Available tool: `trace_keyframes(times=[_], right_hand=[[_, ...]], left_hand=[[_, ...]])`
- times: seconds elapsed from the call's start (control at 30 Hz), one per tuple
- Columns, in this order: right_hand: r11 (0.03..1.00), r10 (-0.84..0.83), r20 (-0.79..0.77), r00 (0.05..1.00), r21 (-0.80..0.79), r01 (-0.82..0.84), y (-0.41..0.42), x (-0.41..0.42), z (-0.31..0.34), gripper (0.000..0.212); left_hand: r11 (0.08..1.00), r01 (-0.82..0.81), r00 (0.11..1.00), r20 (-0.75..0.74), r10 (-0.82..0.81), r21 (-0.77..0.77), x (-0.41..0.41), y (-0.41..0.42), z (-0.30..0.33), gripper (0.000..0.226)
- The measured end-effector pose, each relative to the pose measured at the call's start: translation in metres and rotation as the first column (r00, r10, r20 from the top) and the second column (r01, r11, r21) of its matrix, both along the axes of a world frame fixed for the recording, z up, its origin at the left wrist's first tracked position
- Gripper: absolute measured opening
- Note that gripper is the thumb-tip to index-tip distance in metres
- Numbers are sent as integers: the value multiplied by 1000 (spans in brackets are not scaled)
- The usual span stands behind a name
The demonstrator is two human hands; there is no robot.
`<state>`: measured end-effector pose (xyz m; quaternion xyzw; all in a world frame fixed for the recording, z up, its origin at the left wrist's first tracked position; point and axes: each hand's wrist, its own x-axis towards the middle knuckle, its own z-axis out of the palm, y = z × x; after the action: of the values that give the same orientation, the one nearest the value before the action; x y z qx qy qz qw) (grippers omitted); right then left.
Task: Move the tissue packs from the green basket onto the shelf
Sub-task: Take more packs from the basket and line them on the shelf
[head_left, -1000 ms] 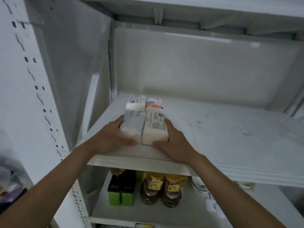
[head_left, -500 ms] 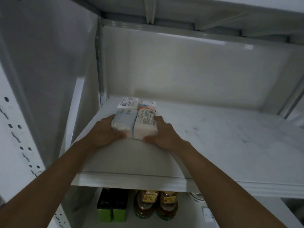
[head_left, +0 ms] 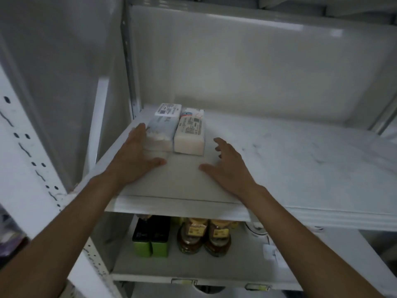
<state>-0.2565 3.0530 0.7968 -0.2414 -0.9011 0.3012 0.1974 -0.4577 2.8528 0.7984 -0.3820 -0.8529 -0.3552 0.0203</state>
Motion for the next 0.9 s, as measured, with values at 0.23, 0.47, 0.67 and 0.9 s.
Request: trace_keyframes(times=[0.23, 0.47, 0.67, 0.9], right_hand=[[823, 123, -360, 925, 558, 108, -23, 141, -56, 35], [898, -118, -70, 991, 418, 137, -21, 273, -186, 39], [966, -255, 373, 892, 128, 223, -6, 361, -251, 76], [904, -231, 676, 700, -116, 411, 17, 439, -367, 78]], left_hand=[[940, 321, 891, -372, -260, 113, 166, -36, -38, 58], [816, 563, 780, -245, -576, -127, 273, 13, -120, 43], [613, 647, 745, 206, -634, -453, 318, 52, -217, 62], [425, 721, 685, 469, -557, -548, 384, 122, -340, 78]])
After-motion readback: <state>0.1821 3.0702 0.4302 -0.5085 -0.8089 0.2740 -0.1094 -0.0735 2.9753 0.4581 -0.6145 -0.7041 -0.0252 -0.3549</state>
